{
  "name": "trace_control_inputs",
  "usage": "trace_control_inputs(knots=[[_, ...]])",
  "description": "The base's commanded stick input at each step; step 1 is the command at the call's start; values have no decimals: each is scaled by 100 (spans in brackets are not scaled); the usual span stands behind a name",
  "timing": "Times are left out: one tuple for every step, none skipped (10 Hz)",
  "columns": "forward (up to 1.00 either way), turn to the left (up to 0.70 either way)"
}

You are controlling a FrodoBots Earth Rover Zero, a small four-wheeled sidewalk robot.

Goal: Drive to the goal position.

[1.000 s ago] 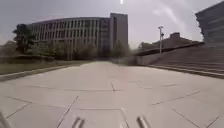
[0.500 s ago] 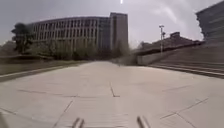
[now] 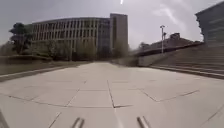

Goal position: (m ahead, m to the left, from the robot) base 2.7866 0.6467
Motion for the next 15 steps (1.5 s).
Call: trace_control_inputs(knots=[[70,0],[70,0],[70,0],[70,0],[70,0],[70,0],[70,0],[70,0],[70,0],[70,0],[70,0],[70,10],[70,27],[70,26],[70,0]])
